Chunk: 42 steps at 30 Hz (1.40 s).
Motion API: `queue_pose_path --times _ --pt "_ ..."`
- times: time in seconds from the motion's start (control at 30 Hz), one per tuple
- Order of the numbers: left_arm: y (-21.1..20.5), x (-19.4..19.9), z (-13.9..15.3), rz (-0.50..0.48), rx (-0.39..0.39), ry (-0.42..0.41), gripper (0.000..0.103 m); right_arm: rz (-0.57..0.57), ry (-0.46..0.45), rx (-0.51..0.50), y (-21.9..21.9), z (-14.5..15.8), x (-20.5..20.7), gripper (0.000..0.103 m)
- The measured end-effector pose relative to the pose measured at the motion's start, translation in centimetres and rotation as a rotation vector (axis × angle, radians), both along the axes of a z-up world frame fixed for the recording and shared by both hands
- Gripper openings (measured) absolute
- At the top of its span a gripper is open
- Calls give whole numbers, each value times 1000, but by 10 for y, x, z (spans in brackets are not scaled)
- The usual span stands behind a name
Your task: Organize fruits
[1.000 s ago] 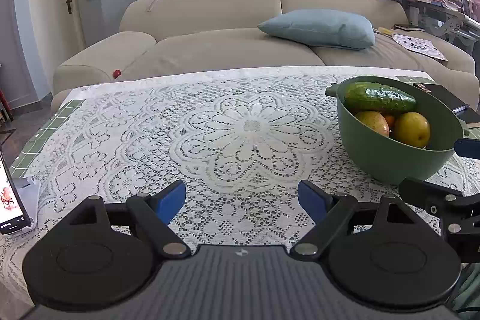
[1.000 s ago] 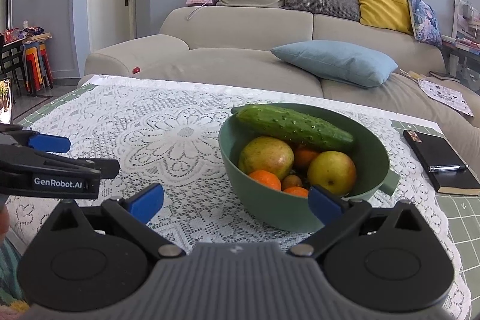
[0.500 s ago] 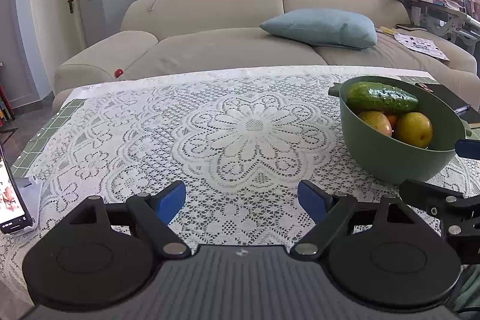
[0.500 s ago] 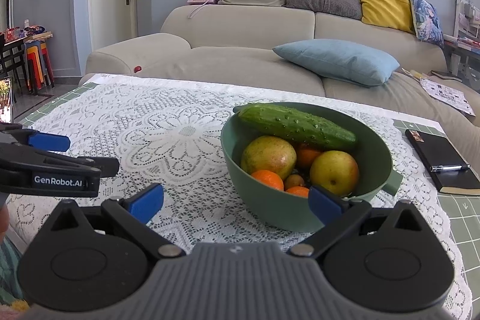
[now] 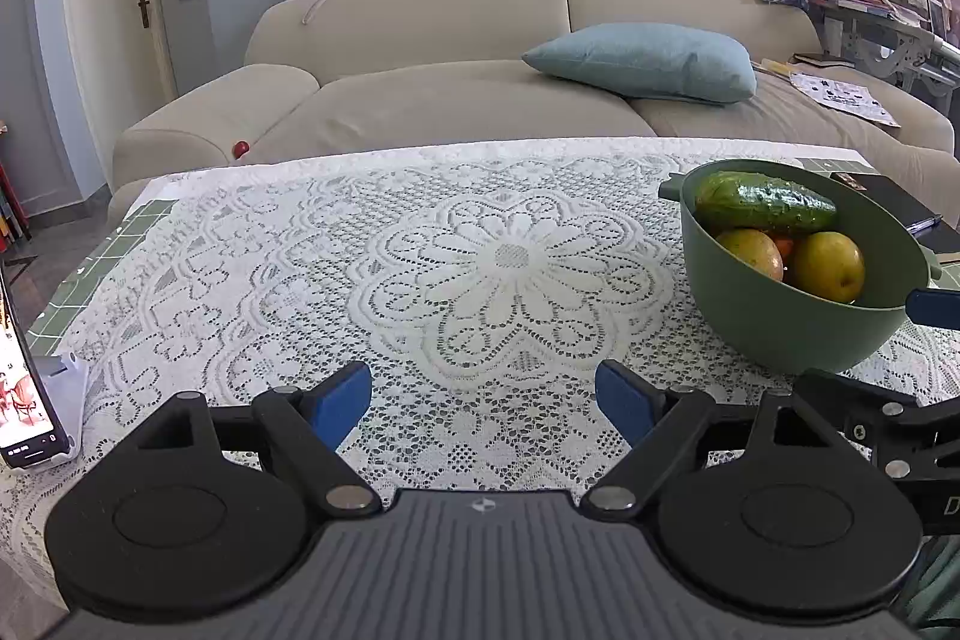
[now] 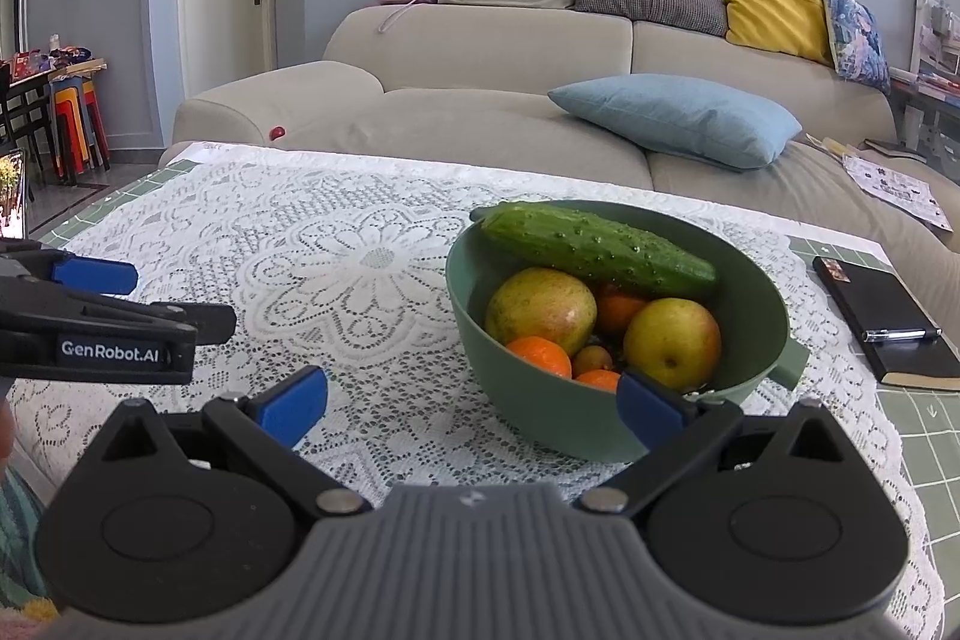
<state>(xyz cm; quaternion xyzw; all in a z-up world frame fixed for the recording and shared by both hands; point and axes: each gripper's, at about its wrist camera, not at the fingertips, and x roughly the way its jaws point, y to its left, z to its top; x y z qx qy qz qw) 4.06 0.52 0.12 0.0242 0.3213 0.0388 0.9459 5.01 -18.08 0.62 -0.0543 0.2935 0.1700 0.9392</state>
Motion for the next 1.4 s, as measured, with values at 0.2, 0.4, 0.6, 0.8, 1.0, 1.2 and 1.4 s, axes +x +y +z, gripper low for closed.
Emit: queue_pose_path --times 0.2,0.4,0.6,0.8,1.0,1.2,1.4 --pt "0 -1 1 5 2 -2 99 -2 8 -2 1 -1 1 99" --pt "0 -2 2 10 3 -4 99 -6 20 4 0 -4 2 99" --pt "1 -1 2 16 7 -3 99 -7 25 6 0 -4 2 99" --pt "1 -2 2 16 8 -6 99 -5 28 4 1 -5 2 99" --pt "1 -2 2 20 12 -6 99 -5 28 6 3 -5 3 99" --pt "2 -3 2 11 3 -3 99 3 33 5 6 -7 4 99" --pt "2 -3 2 6 -7 -1 99 7 36 7 6 -8 5 99"
